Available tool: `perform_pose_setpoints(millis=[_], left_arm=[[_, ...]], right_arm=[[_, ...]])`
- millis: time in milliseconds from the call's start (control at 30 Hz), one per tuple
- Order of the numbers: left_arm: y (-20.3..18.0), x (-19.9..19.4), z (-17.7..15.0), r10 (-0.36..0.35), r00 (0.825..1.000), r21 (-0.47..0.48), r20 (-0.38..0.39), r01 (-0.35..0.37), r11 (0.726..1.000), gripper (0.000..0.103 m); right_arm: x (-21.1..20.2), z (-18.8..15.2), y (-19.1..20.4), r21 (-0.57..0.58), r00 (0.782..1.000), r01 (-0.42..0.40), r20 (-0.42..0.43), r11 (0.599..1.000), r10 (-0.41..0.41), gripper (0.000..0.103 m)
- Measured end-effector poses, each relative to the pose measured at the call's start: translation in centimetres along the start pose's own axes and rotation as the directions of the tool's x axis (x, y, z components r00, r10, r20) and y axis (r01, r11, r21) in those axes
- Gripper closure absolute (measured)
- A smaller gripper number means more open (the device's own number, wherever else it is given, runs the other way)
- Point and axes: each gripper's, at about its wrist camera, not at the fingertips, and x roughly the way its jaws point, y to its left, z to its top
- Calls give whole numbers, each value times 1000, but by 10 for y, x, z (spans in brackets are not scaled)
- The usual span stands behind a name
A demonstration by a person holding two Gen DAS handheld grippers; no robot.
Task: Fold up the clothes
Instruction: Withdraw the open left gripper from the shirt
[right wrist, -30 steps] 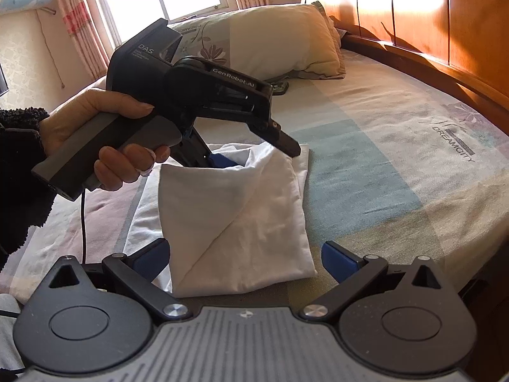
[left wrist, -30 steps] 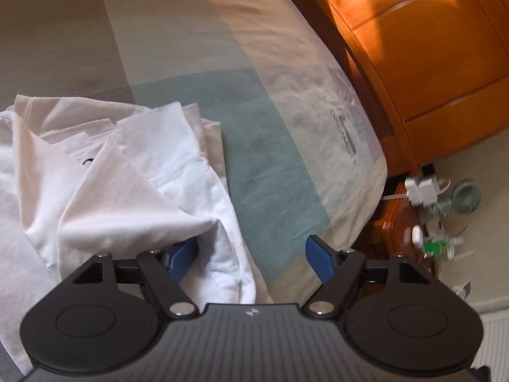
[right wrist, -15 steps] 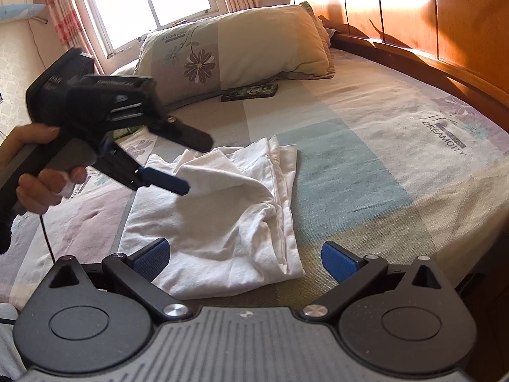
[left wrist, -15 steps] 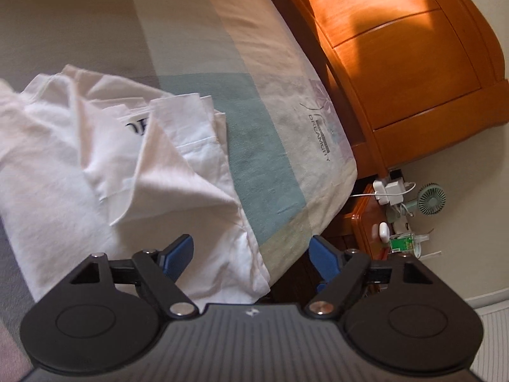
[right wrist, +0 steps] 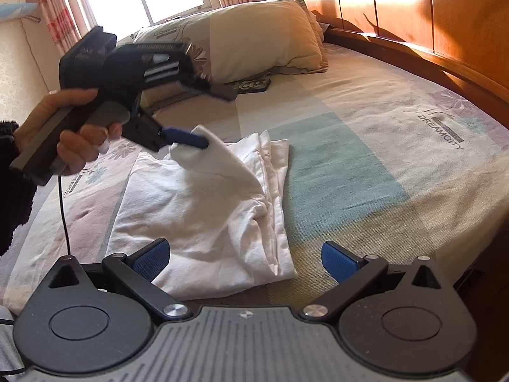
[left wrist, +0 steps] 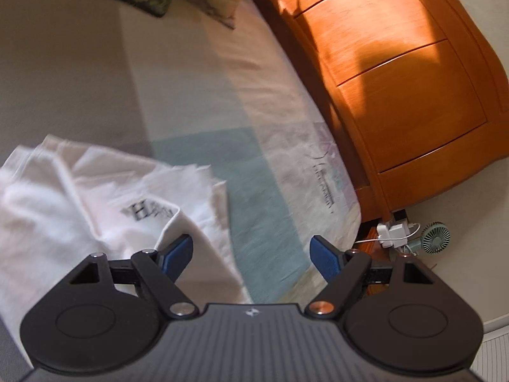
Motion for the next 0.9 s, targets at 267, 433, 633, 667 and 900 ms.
perform_pose_setpoints(millis=[267,433,633,667,900], left_arm=[[-36,8,0,-16,1000,154,18,13,988,23],[6,-17,-31,109,992,132,69,-118,984,23],[41,-49,-93,137,982,76,133,-148,986,23],[45,-52,-102,136,982,63,134,-145,987,23],[45,-56,-132,223,966,82,133,-235,969,21]], right_arm=[[10,5,-5,5,999,-44,-8,999,44,0],[16,12,-10,-6,992,-125,7,992,125,0],[28,7,-14,39,967,-254,-28,967,255,3],[30,6,-16,50,961,-272,-38,961,274,3],[60,6,-38,163,938,-320,-88,933,336,3]])
